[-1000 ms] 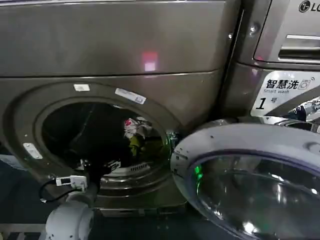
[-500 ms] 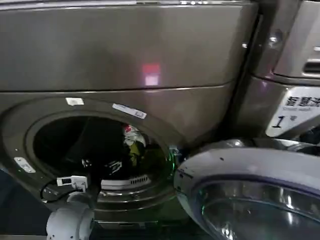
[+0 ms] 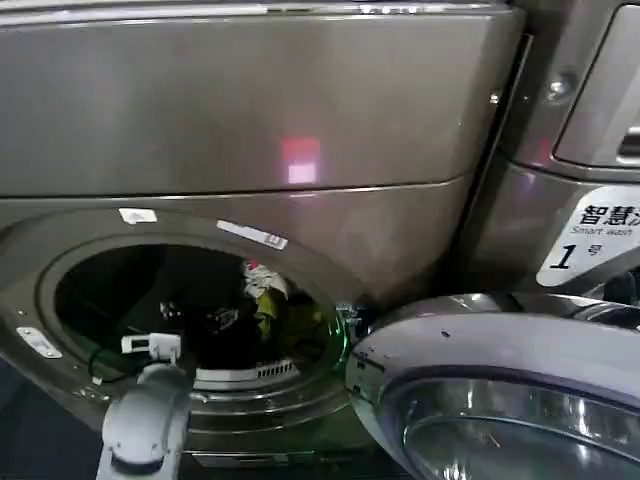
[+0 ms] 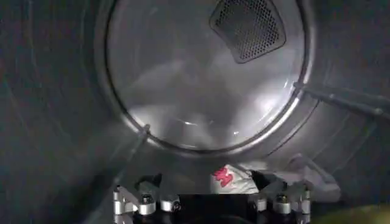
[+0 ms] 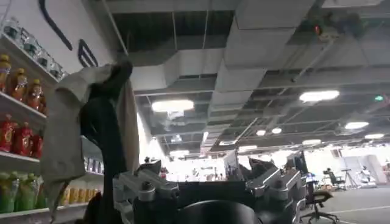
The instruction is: Grasp the clothes from the dryer.
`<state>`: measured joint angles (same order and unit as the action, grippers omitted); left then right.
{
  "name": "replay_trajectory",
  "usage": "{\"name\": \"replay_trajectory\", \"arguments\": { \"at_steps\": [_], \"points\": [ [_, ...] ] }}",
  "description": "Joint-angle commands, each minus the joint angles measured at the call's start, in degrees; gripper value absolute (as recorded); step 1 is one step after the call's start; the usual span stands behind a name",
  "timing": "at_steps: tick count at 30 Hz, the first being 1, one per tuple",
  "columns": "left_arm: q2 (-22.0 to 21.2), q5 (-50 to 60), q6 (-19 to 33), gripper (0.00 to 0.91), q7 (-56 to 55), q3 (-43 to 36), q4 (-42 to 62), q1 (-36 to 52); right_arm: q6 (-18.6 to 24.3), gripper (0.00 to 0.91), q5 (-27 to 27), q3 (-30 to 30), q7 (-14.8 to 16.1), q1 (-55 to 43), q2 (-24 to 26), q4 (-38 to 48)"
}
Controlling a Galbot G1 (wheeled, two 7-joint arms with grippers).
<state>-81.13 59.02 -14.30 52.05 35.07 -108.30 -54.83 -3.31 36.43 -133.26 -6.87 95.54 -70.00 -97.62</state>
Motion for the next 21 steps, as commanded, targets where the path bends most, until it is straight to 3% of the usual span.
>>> {"name": "replay_trajectory", "arguments": {
  "at_steps": [1, 5, 21],
  "points": [
    [0.39, 16.03, 20.07, 0.907, 25.15, 0.59, 4.24, 5.23, -0.06, 0.907, -0.1, 0.23, -0.02, -0.17, 0.14, -0.24],
    [0.12, 17.92, 22.72, 0.907, 25.21, -0.03, 7.49, 6.87, -0.08, 0.907, -0.1, 0.52, -0.05, -0.17, -0.07, -0.75],
    [1.81, 20.06, 23.91, 0.907, 25.2, -0.82, 12.91, 8.13, -0.13, 0.907, -1.6, 1.46, -0.01, -1.19, -0.19, -1.15]
  ]
}}
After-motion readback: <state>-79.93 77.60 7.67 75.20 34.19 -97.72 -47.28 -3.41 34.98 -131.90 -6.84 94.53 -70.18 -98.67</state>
